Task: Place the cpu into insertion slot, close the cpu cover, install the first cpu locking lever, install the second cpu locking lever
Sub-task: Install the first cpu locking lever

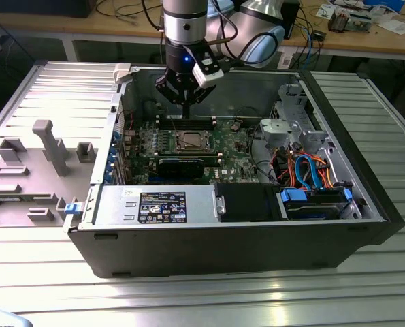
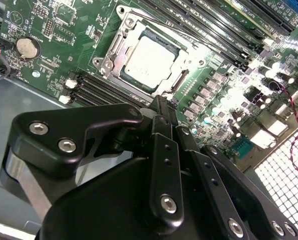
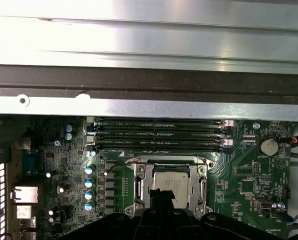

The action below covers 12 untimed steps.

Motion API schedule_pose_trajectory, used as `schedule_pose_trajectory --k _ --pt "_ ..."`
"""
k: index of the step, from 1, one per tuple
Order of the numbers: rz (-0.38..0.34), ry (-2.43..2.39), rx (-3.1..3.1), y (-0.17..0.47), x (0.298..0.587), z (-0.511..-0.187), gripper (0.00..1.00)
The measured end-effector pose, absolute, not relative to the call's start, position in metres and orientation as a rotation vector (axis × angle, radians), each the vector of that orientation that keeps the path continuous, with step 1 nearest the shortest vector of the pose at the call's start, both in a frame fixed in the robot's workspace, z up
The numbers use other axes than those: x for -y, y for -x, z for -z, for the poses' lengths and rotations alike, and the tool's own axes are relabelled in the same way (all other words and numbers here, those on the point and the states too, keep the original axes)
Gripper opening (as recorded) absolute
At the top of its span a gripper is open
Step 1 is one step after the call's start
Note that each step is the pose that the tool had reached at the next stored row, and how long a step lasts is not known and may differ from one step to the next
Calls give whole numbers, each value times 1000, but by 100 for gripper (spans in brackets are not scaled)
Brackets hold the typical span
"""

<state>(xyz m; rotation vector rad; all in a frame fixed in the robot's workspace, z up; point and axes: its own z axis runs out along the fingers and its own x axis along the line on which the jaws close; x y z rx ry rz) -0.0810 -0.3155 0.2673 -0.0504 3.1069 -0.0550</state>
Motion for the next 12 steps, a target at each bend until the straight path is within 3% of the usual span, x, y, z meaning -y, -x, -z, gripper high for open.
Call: schedule_pose_trajectory --k 12 --pt "55 51 -3107 84 315 -267 11"
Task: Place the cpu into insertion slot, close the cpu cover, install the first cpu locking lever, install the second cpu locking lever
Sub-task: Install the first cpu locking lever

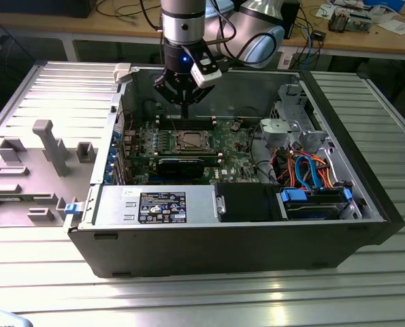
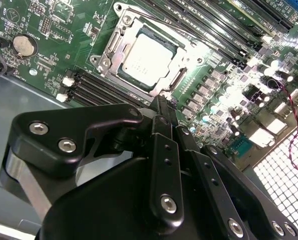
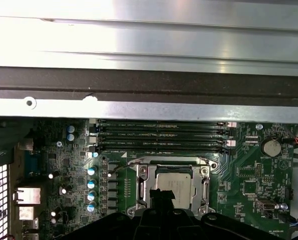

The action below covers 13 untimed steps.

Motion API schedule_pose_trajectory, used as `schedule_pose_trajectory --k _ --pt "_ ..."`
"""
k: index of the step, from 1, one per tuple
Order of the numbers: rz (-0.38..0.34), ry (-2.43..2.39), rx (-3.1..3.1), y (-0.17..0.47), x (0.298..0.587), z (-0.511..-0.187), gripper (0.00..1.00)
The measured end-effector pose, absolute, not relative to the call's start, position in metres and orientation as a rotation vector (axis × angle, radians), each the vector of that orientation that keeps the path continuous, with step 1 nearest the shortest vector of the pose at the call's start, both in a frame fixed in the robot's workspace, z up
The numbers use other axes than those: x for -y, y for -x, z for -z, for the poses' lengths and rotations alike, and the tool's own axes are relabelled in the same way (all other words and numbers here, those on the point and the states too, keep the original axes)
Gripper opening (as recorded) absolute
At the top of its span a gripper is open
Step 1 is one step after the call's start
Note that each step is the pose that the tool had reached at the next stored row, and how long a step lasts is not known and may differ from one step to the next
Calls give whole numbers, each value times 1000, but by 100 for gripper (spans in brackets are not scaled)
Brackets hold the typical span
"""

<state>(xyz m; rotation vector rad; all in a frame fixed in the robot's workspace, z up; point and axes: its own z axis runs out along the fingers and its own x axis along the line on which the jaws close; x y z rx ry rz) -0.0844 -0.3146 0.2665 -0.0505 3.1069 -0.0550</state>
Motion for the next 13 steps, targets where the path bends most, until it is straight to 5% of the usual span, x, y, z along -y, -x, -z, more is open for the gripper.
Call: schedule_pose_trajectory --k 13 --pt "55 51 -3107 96 314 -265 11"
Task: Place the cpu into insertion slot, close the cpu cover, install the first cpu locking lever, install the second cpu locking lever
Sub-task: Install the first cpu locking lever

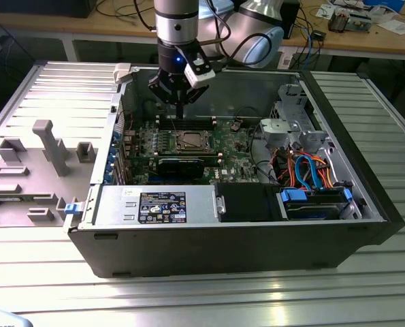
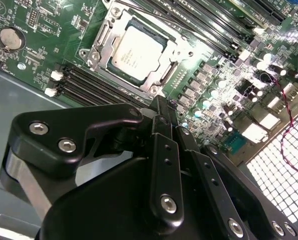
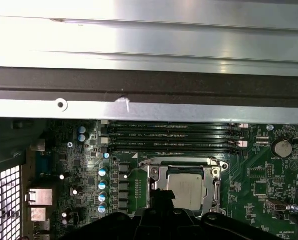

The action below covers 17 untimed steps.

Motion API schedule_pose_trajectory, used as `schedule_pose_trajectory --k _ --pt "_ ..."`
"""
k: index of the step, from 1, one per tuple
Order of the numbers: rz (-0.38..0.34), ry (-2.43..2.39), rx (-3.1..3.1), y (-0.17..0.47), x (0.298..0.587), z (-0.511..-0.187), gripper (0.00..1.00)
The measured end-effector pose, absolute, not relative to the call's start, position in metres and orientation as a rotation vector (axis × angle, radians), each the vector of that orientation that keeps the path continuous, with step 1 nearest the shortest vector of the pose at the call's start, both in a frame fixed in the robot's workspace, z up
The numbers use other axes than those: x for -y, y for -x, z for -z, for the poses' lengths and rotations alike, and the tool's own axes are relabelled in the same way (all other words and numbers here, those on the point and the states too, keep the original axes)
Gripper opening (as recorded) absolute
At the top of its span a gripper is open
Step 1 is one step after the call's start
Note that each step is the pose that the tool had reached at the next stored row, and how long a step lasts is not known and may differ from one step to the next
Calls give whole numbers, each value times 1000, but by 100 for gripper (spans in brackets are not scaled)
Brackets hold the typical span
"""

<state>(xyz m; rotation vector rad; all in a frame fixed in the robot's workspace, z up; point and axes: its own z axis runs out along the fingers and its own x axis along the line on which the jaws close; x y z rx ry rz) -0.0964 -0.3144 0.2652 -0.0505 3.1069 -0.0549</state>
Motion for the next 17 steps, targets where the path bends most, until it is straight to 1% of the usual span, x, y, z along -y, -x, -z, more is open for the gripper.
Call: schedule_pose_trajectory --k 17 --pt "55 51 -3107 109 314 -264 11"
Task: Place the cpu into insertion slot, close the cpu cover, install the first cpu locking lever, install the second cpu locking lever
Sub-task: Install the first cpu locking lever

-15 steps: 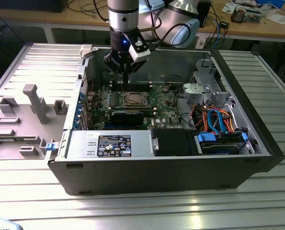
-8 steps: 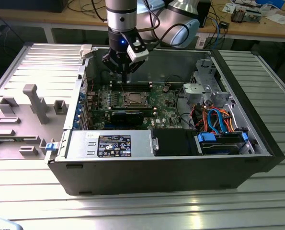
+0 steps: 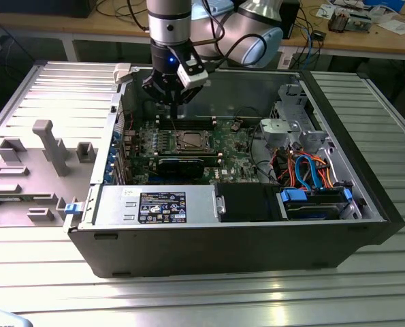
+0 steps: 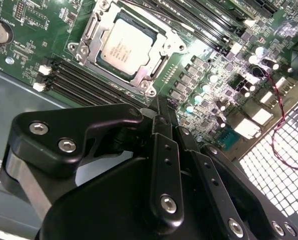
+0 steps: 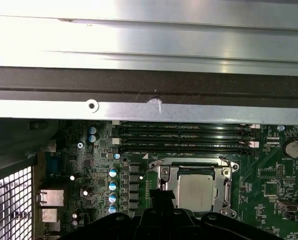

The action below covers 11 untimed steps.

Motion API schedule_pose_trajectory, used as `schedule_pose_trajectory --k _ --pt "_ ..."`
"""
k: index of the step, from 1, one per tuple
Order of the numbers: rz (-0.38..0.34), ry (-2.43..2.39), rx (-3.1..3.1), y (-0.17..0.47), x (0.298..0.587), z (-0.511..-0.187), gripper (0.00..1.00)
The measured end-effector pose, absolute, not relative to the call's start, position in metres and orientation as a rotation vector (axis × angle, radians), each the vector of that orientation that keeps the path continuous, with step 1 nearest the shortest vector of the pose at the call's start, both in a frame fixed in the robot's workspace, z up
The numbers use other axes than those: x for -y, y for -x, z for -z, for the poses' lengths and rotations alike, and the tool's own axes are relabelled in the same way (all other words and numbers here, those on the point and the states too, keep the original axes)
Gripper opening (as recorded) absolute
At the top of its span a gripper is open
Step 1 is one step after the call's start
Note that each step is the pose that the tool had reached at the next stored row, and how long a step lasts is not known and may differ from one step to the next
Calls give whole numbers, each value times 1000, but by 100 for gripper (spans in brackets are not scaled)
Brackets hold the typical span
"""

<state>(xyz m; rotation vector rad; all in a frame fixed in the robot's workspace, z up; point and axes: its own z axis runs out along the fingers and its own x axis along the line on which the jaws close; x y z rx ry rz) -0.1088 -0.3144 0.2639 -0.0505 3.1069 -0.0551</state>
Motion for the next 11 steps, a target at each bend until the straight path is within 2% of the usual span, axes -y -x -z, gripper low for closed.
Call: schedule_pose_trajectory --k 11 --pt "55 50 -3107 121 314 -263 11"
